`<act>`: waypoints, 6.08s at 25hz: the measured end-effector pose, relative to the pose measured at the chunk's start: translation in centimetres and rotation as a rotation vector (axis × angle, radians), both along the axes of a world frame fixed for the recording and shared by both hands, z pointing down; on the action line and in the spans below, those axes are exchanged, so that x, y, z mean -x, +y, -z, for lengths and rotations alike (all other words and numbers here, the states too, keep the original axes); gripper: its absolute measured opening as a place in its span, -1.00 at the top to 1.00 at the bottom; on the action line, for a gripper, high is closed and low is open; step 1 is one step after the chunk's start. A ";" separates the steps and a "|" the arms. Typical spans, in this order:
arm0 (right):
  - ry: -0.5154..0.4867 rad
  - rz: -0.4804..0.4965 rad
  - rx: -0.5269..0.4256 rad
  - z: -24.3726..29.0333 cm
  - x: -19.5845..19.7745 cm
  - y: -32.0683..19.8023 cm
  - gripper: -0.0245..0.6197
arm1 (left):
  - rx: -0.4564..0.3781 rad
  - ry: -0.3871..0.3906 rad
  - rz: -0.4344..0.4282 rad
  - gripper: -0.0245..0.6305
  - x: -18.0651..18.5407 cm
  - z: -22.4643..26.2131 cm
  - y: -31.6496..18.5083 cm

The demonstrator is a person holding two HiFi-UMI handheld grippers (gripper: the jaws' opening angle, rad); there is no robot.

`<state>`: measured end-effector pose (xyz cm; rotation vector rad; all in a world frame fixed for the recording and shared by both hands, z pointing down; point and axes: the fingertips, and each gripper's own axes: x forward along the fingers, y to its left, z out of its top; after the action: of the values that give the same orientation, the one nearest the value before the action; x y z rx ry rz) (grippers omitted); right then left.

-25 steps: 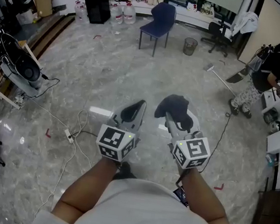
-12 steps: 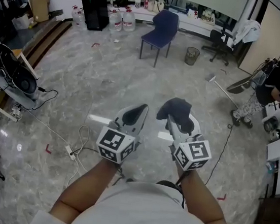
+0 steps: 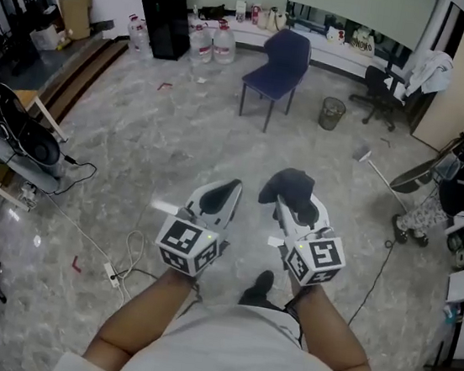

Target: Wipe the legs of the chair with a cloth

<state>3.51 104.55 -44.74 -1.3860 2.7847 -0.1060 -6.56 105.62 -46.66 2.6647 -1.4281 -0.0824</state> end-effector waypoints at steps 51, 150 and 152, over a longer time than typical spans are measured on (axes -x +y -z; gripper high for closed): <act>0.112 -0.129 0.101 -41.4 -3.7 -115.4 0.50 | -0.013 -0.021 -0.145 0.91 -3.8 -39.8 -119.2; 0.259 -0.082 0.633 -117.4 1.0 -124.2 0.54 | -0.040 -0.036 -0.240 0.91 -5.2 -86.7 -131.3; 0.264 -0.065 0.568 -114.6 1.4 -124.5 0.54 | -0.044 -0.039 -0.240 0.91 -5.2 -86.8 -131.2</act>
<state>2.11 -19.92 69.82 -1.7005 3.0593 -0.8272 -1.38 -25.63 40.10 2.8655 -1.1179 -0.0402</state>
